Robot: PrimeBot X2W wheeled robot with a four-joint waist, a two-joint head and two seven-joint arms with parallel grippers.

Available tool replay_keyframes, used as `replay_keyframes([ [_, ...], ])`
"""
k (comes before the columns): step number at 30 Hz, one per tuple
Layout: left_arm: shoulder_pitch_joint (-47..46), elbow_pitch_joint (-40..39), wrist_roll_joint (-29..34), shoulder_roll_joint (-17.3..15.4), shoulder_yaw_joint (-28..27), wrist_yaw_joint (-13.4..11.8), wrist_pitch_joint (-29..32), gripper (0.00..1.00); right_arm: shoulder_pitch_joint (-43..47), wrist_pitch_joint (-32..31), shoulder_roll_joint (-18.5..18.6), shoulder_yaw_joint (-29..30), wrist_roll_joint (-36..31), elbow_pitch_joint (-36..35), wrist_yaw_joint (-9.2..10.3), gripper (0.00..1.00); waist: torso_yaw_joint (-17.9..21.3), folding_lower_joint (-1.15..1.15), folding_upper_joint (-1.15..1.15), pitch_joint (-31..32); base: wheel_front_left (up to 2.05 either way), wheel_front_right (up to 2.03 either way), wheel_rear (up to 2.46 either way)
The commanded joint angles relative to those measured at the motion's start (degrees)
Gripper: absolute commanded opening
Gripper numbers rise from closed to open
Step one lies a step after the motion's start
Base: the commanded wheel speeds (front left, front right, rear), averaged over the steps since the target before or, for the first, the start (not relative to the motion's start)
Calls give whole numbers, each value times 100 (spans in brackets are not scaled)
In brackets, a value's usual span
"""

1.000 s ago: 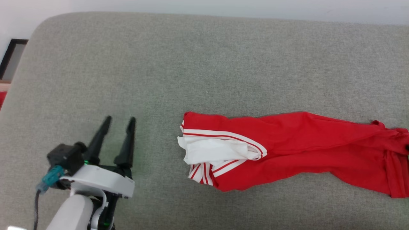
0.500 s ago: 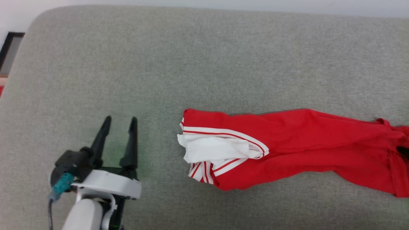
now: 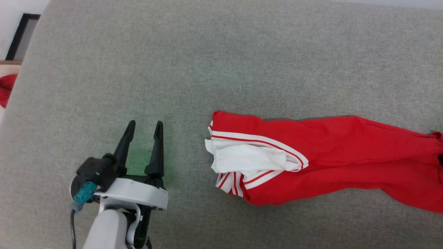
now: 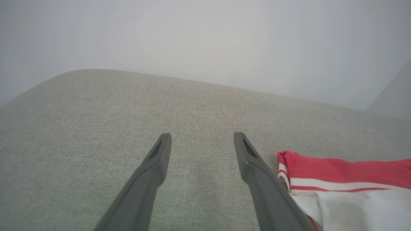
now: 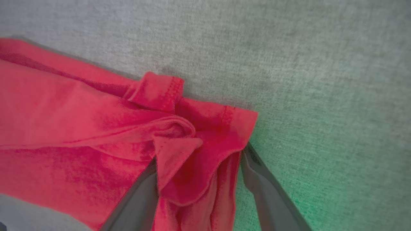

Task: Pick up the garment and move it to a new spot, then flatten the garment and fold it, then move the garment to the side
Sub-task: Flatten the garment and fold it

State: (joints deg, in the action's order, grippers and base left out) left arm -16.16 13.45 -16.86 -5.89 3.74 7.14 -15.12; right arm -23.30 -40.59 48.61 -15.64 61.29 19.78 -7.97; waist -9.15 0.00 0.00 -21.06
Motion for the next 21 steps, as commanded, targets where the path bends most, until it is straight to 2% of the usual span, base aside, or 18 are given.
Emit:
replay_keyframes([
  [1, -28, 4, 38, 33, -27, 32, 1, 100, 351, -255, -329, -225, -186, 210, 87, 100, -28, 0, 0, -34, 0, 0, 0],
  [2, -28, 9, 50, 50, -36, 35, 1, 100, 392, -329, -390, -170, -256, 180, 86, 100, -30, 0, 0, -42, 0, 0, 0],
  [3, -31, 13, 76, 66, -40, 29, 1, 100, 425, -402, -453, -128, -338, 127, 85, 75, -33, 0, 0, -50, 0, 0, 0],
  [4, -34, 17, 93, 79, -45, 32, 1, 100, 447, -447, -521, -60, -400, 80, 74, 30, -31, 0, 0, -60, 0, 0, 0],
  [5, -41, 25, 112, 91, -16, 34, 1, 100, 458, -473, -599, 32, -439, 44, 69, 0, -30, 0, 0, -68, 0, 0, 0],
  [8, -62, 28, 170, 90, 47, 37, 1, 100, 489, -471, -823, 349, -454, -113, 51, 0, -10, 0, 0, -68, 0, 0, 0],
  [12, -39, -19, 201, 58, -27, 37, 1, 100, 395, -214, -944, 978, -623, -304, 54, 0, 126, 0, 0, -63, 0, 0, 0],
  [21, -23, -202, 229, -132, -121, 39, 1, 100, 141, 347, -1031, 2261, -1127, -306, 52, 0, 595, 0, 0, -120, 0, 0, 0],
])
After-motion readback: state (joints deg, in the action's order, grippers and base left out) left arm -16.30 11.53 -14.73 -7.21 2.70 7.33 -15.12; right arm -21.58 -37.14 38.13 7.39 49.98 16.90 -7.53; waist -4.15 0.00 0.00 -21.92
